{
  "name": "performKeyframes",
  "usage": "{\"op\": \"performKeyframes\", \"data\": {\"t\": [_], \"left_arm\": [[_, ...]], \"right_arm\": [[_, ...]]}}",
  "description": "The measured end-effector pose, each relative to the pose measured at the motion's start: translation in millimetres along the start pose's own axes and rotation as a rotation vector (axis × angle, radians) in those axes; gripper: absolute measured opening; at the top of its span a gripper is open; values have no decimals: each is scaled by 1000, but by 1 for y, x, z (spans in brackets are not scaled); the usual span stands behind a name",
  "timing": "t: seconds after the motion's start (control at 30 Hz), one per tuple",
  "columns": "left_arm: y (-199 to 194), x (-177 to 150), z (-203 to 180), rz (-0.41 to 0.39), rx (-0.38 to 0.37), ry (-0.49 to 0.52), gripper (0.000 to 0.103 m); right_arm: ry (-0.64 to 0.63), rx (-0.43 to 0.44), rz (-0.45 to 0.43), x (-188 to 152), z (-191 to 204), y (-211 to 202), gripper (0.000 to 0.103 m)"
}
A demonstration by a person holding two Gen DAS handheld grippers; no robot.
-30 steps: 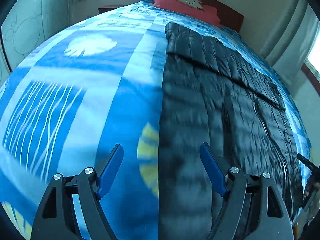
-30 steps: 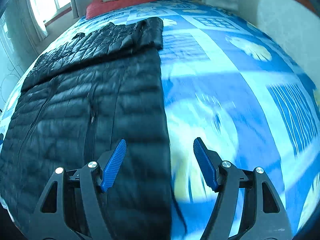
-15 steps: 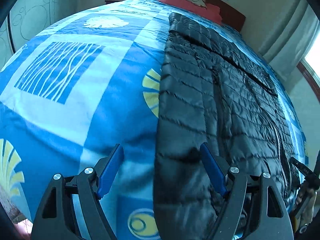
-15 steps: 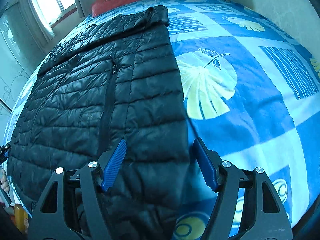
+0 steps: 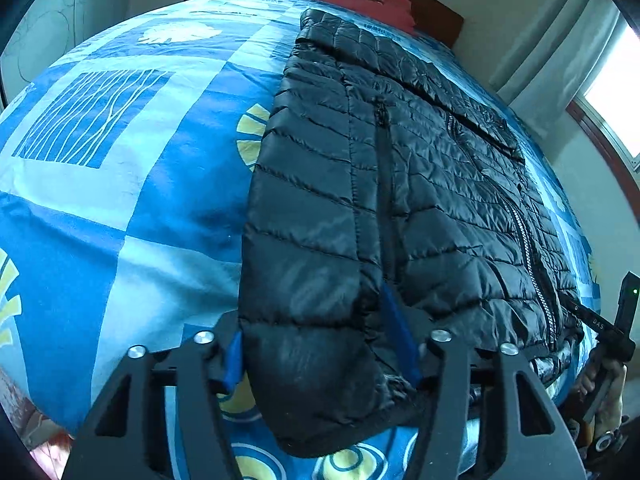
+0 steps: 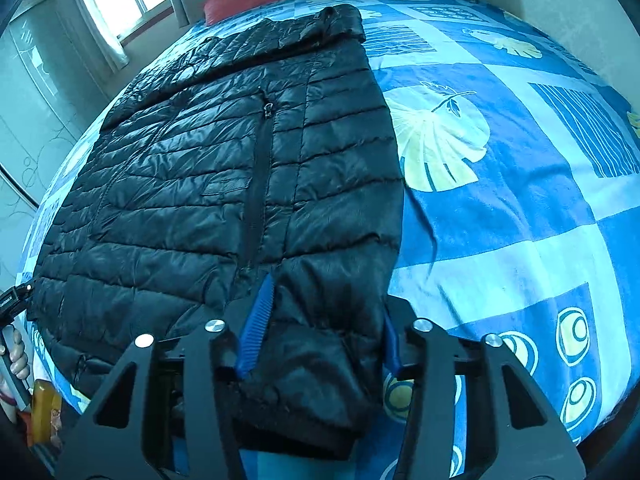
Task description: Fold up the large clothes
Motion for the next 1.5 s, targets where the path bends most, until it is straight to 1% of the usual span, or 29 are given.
{"op": "performKeyframes", "data": {"t": [0.03, 0.1, 0.13, 0.17, 0.23, 0.27, 0.3, 0.4, 0.47, 0.57, 0.67, 0.8, 0.93, 1.07, 1.2, 1.3, 1.4, 1.43, 1.5], "left_arm": [[0, 0, -1, 1, -2, 1, 49], [-2, 0, -4, 2, 4, 6, 39], [-3, 0, -5, 0, 5, 9, 37], [-5, 0, -6, -10, 11, 11, 28], [-9, 1, -7, -22, 7, 7, 22], [-12, 2, -8, -37, 1, 1, 19], [-15, 4, -9, -50, -2, -1, 17], [-30, 13, -17, -104, -1, 12, 14], [-41, 24, -25, -142, -17, 16, 13], [-57, 48, -38, -206, -56, 27, 13], [-63, 77, -46, -249, -91, 39, 13], [-56, 114, -49, -293, -91, 59, 13], [-31, 154, -44, -308, -83, 54, 13], [10, 203, -37, -275, -89, 14, 13], [51, 242, -31, -239, -71, 2, 13], [84, 256, -19, -204, -43, -11, 13], [115, 257, -2, -154, -29, -44, 13], [123, 256, 3, -140, -24, -52, 13], [138, 252, 13, -120, -24, -67, 13]], "right_arm": [[-3, 1, 1, -1, 1, -1, 41], [-7, 8, 0, -1, 2, -2, 37], [-7, 13, -3, -1, 2, -2, 35], [-3, 23, -7, -1, 2, -4, 31], [14, 48, -16, 0, 0, -7, 24], [29, 62, -27, 1, -2, -11, 18], [41, 76, -33, 3, -2, -13, 14], [95, 145, -61, 11, -7, -26, 11], [122, 193, -85, 19, -9, -36, 10], [156, 272, -129, 39, -8, -50, 10], [191, 333, -176, 68, -9, -56, 9], [206, 349, -233, 114, -7, -52, 9], [235, 364, -238, 161, -6, -28, 9], [269, 379, -202, 210, 1, 10, 9], [305, 372, -140, 247, 5, 54, 10], [339, 353, -70, 257, 5, 96, 10], [351, 311, 11, 254, 5, 142, 10], [352, 305, 21, 252, 5, 150, 10], [347, 305, 10, 249, 6, 161, 10]]}}
Point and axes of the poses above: each gripper's, at about its wrist camera, not at the fingertips, and y roughly the way its jaws point, z to its left, x to its top, the point moved 3 cm from there along y, roughly the way its jaws point, and after that the axes turned 10 degrees about -x, right-handed, at the moved point
